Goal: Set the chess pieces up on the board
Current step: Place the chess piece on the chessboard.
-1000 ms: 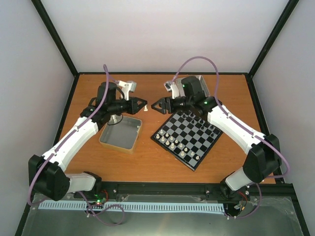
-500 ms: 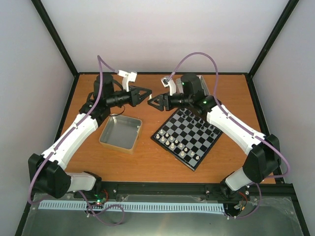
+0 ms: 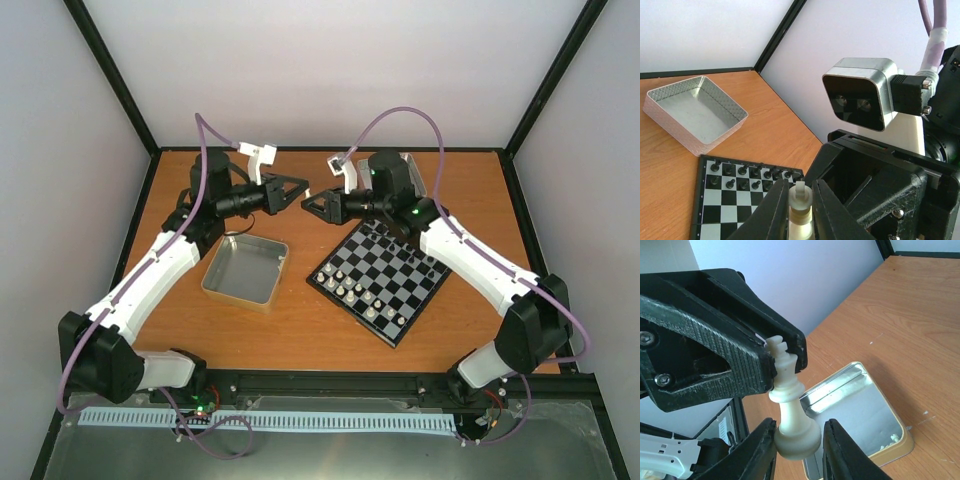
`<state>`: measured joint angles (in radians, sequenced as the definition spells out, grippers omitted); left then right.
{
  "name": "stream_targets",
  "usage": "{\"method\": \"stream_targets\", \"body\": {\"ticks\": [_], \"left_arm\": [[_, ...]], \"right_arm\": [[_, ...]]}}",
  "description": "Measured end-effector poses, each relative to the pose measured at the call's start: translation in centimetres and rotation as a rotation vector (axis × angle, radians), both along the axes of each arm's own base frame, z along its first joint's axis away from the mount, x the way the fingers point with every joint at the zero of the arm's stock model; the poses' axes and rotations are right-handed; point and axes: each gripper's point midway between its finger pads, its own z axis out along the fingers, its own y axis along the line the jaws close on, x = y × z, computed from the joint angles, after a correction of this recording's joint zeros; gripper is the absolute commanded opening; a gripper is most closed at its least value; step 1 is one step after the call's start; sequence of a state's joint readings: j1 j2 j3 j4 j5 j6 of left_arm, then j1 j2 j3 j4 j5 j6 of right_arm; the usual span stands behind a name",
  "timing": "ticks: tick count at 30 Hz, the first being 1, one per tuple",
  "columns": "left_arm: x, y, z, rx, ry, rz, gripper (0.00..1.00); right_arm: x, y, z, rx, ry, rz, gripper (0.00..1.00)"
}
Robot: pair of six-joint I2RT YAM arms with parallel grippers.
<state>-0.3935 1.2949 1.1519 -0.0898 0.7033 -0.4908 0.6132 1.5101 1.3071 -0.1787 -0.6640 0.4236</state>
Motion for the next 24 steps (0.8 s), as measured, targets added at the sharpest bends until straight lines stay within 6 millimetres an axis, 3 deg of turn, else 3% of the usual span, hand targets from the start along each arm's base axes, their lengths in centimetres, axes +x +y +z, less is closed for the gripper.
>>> {"method": "stream_targets", "body": {"ticks": [4,7,10,13,24], "left_arm": [[0.1,0.0,-0.1,-0.006,0.004,0.003,0.15],[0.1,0.0,-0.2,-0.008,0.008,0.007,0.22],[0.0,0.0,-0.2,-0.012,0.016,0.003,0.40],[-0.2,-0.2,-0.4,-0.014,0.035,-0.009,0.51],[0.8,-1.7,0.5,0.032,0.203,-0.101,0.49]], "right_arm": [[0.0,0.0,0.0,0.000,0.001,-0.004,0.13],[0.2,-0.1,-0.1,-0.005,0.000,-0.016,0.10],[0.3,-0.2,-0.2,-0.015,-0.016,-0.026,0.10],[0.5,-0.4,-0.4,-0.035,-0.040,-0.044,0.10],[0.3,-2.0,-2.3,-0.221,-0.183,-0.063,0.10]]}}
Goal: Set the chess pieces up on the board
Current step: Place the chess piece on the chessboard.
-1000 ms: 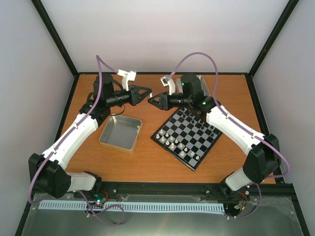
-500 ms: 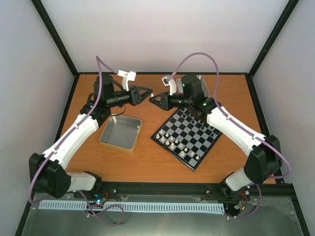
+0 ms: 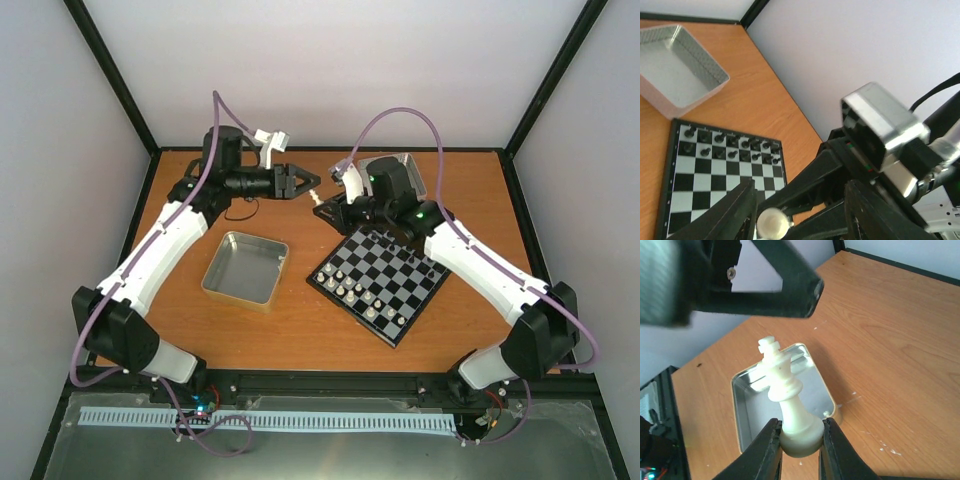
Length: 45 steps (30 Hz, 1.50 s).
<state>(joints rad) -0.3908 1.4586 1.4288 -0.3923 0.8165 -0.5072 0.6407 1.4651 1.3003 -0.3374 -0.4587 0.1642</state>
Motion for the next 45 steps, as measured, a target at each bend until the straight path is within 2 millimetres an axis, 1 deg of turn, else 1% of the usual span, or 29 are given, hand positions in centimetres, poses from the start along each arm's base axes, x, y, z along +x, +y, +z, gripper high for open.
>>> {"method": "stream_targets", "body": {"ticks": [2,5,9,12,14,17,23,27,30,31,34,37,41,45], "left_arm": [[-0.1,0.1,-0.6,0.015,0.029,-0.005,0.49],[-0.4,0.3,-2.1,0.049,0.085,-0.008,0.49],[-0.6,0.3,-4.2,0.086,0.155,-0.030,0.39],[-0.8,0.2,-5.1,0.097,0.181,-0.056,0.34],[-0.9,0.1,-5.1,0.096,0.181,-0.067,0.30],[-1.1,0.0,-4.8,0.093,0.177,-0.081,0.28],[-1.5,-0.2,-4.6,0.080,0.183,-0.106,0.10],[-1.6,-0.2,-4.6,0.075,0.184,-0.118,0.02],[-1.6,-0.2,-4.6,0.074,0.182,-0.120,0.01],[-1.6,-0.2,-4.6,0.074,0.181,-0.121,0.01],[-1.5,-0.2,-4.6,0.076,0.170,-0.118,0.01],[-1.3,0.0,-4.9,0.088,0.151,-0.100,0.01],[-0.9,0.5,-6.1,0.137,0.134,-0.048,0.01],[-0.5,0.9,-8.0,0.204,0.120,0.021,0.01]], "right_arm": [[0.0,-0.3,-0.1,-0.021,-0.017,-0.004,0.10],[0.1,-0.6,-0.4,-0.046,-0.033,-0.010,0.10],[0.2,-0.7,-0.6,-0.061,-0.043,-0.012,0.10],[0.2,-0.9,-0.9,-0.075,-0.041,-0.015,0.09],[0.1,-0.9,-1.1,-0.082,-0.037,-0.013,0.09],[0.1,-0.9,-1.1,-0.084,-0.038,-0.010,0.09],[-0.1,-0.9,-1.2,-0.088,-0.037,0.001,0.09],[-0.2,-1.0,-1.3,-0.092,-0.034,0.002,0.10],[-0.2,-1.0,-1.3,-0.092,-0.033,0.002,0.19],[-0.2,-1.0,-1.3,-0.092,-0.034,0.002,0.27],[-0.2,-1.0,-1.3,-0.092,-0.028,0.000,0.45],[-0.2,-1.0,-1.4,-0.086,-0.010,-0.013,0.59],[-0.4,-1.7,-1.3,-0.073,0.017,-0.063,0.68],[-1.8,-3.8,-1.5,-0.070,0.039,-0.137,0.70]]}}
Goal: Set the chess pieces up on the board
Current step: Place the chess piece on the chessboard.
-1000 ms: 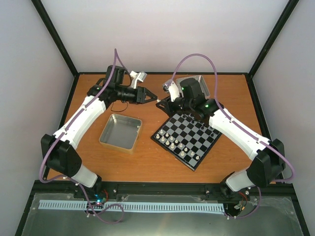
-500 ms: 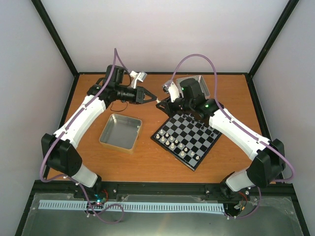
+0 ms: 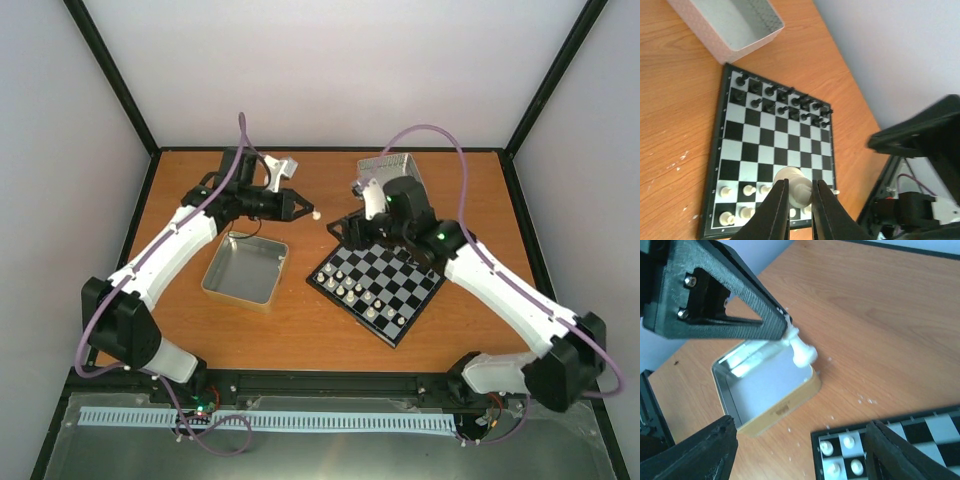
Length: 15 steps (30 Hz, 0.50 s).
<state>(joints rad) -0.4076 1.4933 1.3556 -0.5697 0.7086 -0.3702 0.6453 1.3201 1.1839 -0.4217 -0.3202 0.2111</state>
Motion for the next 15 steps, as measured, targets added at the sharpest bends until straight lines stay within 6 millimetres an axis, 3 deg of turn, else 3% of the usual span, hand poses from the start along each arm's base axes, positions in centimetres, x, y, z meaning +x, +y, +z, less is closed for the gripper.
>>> {"method": "stream_targets", "body": {"ticks": [3,6,15], "left_arm": [[-0.3,-0.4,-1.4,0.062,-0.027,0.028,0.01],[-1.7,-2.1,-2.4,0.113,-0.079,0.018,0.01],[-7.6,-6.7,-5.6,0.213,-0.203,-0.054,0.01]], "right_arm": [[-1.4,-2.2,-0.3,-0.003,0.008,-0.069,0.70],[-2.4,-5.2,-1.6,-0.030,0.031,-0.188,0.70],[-2.4,-16.0,-8.8,-0.214,0.182,-0.703,0.69]]}}
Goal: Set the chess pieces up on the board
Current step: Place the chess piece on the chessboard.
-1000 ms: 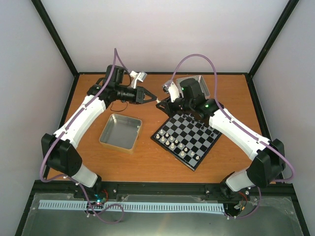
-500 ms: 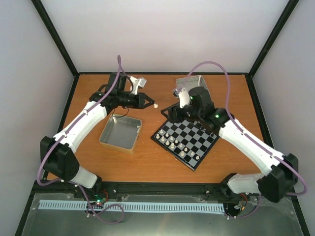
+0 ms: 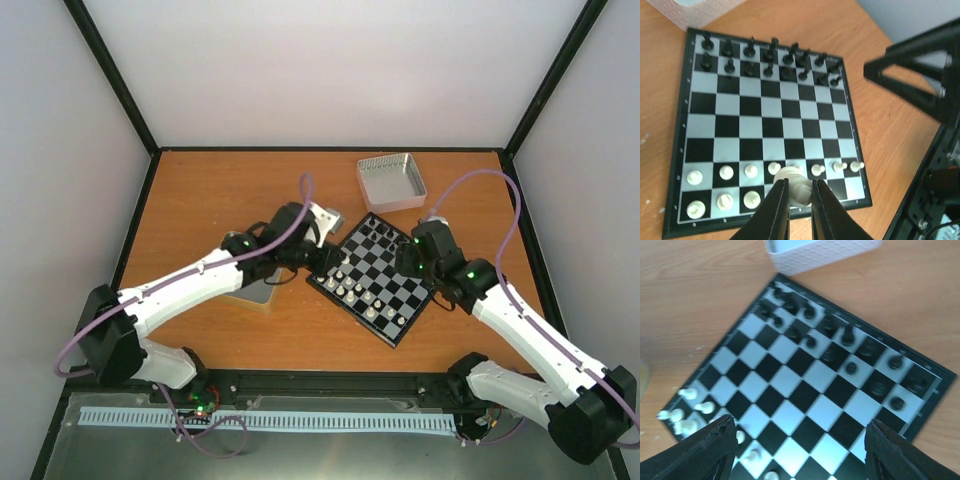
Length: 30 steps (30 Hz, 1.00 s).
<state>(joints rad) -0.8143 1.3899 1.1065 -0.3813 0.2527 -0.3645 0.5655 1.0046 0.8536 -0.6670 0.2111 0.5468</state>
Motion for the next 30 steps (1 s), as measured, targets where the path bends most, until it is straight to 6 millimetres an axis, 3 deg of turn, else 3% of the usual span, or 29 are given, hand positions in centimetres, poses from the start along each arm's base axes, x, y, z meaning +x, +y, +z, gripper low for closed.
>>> {"method": "stream_targets", "body": {"ticks": [3,8,16,21,30], "left_arm": [[-1.9,-0.9,-1.6,0.058,-0.019,-0.015,0.01],[-4.5,-2.7,-2.7,0.102,-0.065,-0.044,0.01],[-6.2,-4.0,-5.7,0.121,-0.082,-0.060,0.01],[-7.1,-4.3,-7.1,0.128,-0.077,-0.075,0.01],[-8.1,-5.1,-7.7,0.120,-0.092,-0.087,0.01]], "right_arm": [[-0.6,-2.7,-1.4,-0.008,0.020,-0.117,0.69],[-1.3,-5.2,-2.3,0.004,0.021,-0.234,0.69],[-2.1,-8.0,-4.3,0.016,0.041,-0.361,0.69],[-2.8,-8.9,-4.3,0.051,0.015,-0.396,0.70],[-3.1,-9.3,-3.3,0.080,-0.033,-0.412,0.70]]}}
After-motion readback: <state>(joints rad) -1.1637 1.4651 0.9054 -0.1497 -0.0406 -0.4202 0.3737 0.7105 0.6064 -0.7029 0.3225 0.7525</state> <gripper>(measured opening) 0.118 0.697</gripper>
